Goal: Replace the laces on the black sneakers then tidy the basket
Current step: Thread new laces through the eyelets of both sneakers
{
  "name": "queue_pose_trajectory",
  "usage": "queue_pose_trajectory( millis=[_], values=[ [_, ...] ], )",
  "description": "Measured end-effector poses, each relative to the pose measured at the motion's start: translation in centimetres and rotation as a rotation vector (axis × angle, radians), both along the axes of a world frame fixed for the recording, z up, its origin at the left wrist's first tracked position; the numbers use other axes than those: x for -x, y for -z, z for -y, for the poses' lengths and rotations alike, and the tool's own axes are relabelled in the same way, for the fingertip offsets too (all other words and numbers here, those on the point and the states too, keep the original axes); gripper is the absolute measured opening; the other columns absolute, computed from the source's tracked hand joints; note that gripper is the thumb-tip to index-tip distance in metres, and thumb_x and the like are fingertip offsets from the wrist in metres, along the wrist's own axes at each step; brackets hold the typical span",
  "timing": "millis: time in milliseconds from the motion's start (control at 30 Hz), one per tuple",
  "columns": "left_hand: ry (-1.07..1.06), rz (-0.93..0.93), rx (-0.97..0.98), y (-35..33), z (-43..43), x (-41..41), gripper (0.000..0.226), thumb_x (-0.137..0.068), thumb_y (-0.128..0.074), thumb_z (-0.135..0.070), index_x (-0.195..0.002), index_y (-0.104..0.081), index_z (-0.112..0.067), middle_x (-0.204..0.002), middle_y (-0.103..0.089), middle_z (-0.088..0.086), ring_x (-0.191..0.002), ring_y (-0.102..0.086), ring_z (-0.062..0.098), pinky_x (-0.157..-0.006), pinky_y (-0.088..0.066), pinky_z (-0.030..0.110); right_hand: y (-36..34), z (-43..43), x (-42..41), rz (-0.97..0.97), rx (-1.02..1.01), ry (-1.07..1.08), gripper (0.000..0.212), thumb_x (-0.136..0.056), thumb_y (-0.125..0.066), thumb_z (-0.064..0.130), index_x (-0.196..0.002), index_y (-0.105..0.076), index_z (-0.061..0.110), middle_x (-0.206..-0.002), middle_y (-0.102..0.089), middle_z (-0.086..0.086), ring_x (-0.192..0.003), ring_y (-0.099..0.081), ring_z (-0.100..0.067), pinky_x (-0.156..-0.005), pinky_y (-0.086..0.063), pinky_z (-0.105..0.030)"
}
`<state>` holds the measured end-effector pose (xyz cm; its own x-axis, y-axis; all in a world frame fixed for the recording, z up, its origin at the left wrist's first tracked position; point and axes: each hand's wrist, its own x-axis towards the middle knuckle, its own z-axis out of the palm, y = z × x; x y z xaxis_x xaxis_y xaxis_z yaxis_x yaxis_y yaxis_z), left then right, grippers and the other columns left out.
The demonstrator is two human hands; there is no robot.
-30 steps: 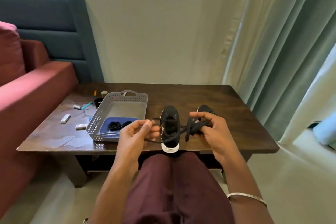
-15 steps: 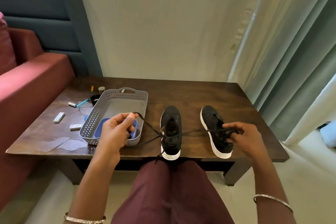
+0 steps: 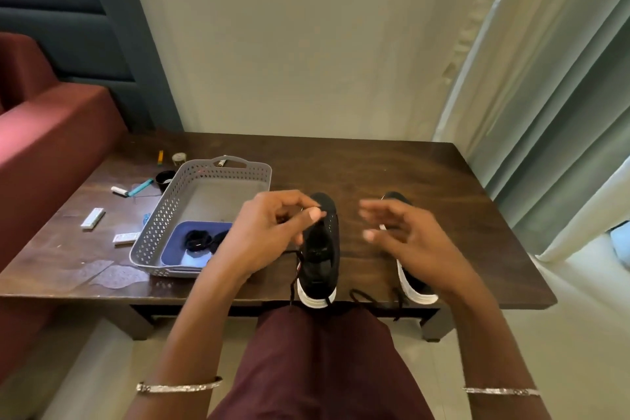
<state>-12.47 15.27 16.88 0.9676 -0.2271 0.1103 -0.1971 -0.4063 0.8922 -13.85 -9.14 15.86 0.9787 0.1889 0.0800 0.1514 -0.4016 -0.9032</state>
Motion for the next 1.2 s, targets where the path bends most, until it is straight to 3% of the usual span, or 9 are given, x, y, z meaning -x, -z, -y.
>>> queue_pose_trajectory(
  millis=[133, 200, 300, 433, 533, 700, 900, 1067, 1200],
  values=[
    [0.202, -0.013, 0.026, -1.3, 1.1, -0.7, 0.011, -0.094, -0.066, -0.03, -0.089, -0.074, -0.024, -0.07, -0.068, 0.003, -0.061, -0.054, 0.008, -0.062, -0.043, 0.026, -2.2, -4.6, 0.6, -0.029, -0.234, -0.256, 0.038, -0.095, -0.065, 0.012, -0.132, -0.059, 0.013, -0.112, -0.072, 0.004, -0.104, -0.068, -0.012, -0.09, -0.055, -0.028],
    [0.25, 0.008, 0.021, -2.2, 0.7, -1.0, 0.014, -0.095, -0.063, -0.026, -0.088, -0.073, -0.019, -0.068, -0.065, -0.007, -0.061, -0.052, 0.004, -0.06, -0.04, 0.02, -2.6, -5.0, 0.0, -0.011, -0.152, -0.201, 0.024, -0.096, -0.064, 0.02, -0.118, -0.068, 0.014, -0.094, -0.074, 0.003, -0.086, -0.07, -0.013, -0.073, -0.056, -0.029],
    [0.247, 0.023, -0.029, -3.1, -1.5, -1.4, 0.02, -0.095, -0.061, -0.03, -0.086, -0.072, -0.015, -0.055, -0.047, -0.012, -0.052, -0.037, 0.003, -0.05, -0.029, 0.016, -3.6, -3.4, -0.5, 0.099, 0.017, -0.171, 0.02, -0.097, -0.062, 0.03, -0.099, -0.076, 0.016, -0.09, -0.076, 0.002, -0.088, -0.07, -0.014, -0.08, -0.054, -0.035],
    [0.194, -0.029, -0.006, -2.5, -5.7, -2.4, 0.028, -0.094, -0.057, -0.039, -0.085, -0.072, -0.016, -0.055, -0.027, -0.005, -0.049, -0.022, 0.012, -0.046, -0.017, 0.025, -6.0, 0.5, -0.5, 0.058, -0.01, -0.122, 0.029, -0.098, -0.058, 0.027, -0.09, -0.072, 0.003, -0.049, -0.05, 0.018, -0.047, -0.044, 0.0, -0.051, -0.033, -0.009],
    [0.092, -0.103, 0.137, -0.4, -7.8, -3.5, 0.035, -0.097, -0.051, -0.036, -0.09, -0.069, -0.007, -0.059, -0.024, -0.004, -0.051, -0.02, 0.011, -0.045, -0.019, 0.023, -7.3, 3.6, -1.2, -0.031, -0.171, -0.025, 0.034, -0.097, -0.058, 0.033, -0.083, -0.069, 0.004, -0.052, -0.033, 0.012, -0.048, -0.025, -0.007, -0.046, -0.024, -0.018],
    [-0.085, -0.2, 0.27, 3.6, -8.4, -4.5, 0.034, -0.098, -0.051, -0.04, -0.087, -0.066, -0.01, -0.059, -0.028, -0.004, -0.05, -0.024, 0.009, -0.041, -0.026, 0.018, -8.3, 7.1, -2.3, -0.037, -0.479, 0.117, 0.032, -0.094, -0.061, 0.038, -0.078, -0.068, 0.011, -0.055, -0.021, 0.003, -0.046, -0.02, -0.01, -0.044, -0.029, -0.021],
    [-0.088, -0.265, 0.29, 5.5, -7.9, -4.2, 0.035, -0.093, -0.056, -0.044, -0.08, -0.069, -0.014, -0.059, -0.027, -0.002, -0.051, -0.026, 0.009, -0.043, -0.029, 0.019, -7.0, 8.9, -3.0, -0.014, -0.712, 0.406, 0.029, -0.099, -0.057, 0.035, -0.08, -0.063, 0.015, -0.053, -0.033, 0.008, -0.045, -0.029, -0.007, -0.047, -0.032, -0.021],
    [-0.089, -0.255, 0.124, 5.1, -6.5, -3.7, 0.037, -0.095, -0.055, -0.044, -0.077, -0.072, -0.017, -0.058, -0.034, -0.007, -0.047, -0.026, 0.007, -0.04, -0.022, 0.017, -3.5, 6.8, -3.2, -0.033, -0.338, 0.5, 0.029, -0.099, -0.059, 0.032, -0.083, -0.071, 0.011, -0.06, -0.052, 0.003, -0.056, -0.046, -0.009, -0.059, -0.045, -0.026],
    [0.069, -0.076, -0.084, 2.8, -3.2, -3.0, 0.036, -0.097, -0.054, -0.043, -0.079, -0.073, -0.019, -0.055, -0.043, -0.012, -0.051, -0.039, 0.003, -0.051, -0.033, 0.019, -1.1, 2.9, -2.7, -0.009, 0.4, 0.32, 0.014, -0.092, -0.068, 0.032, -0.099, -0.073, 0.02, -0.094, -0.072, 0.006, -0.082, -0.064, -0.007, -0.085, -0.055, -0.034]
  ],
)
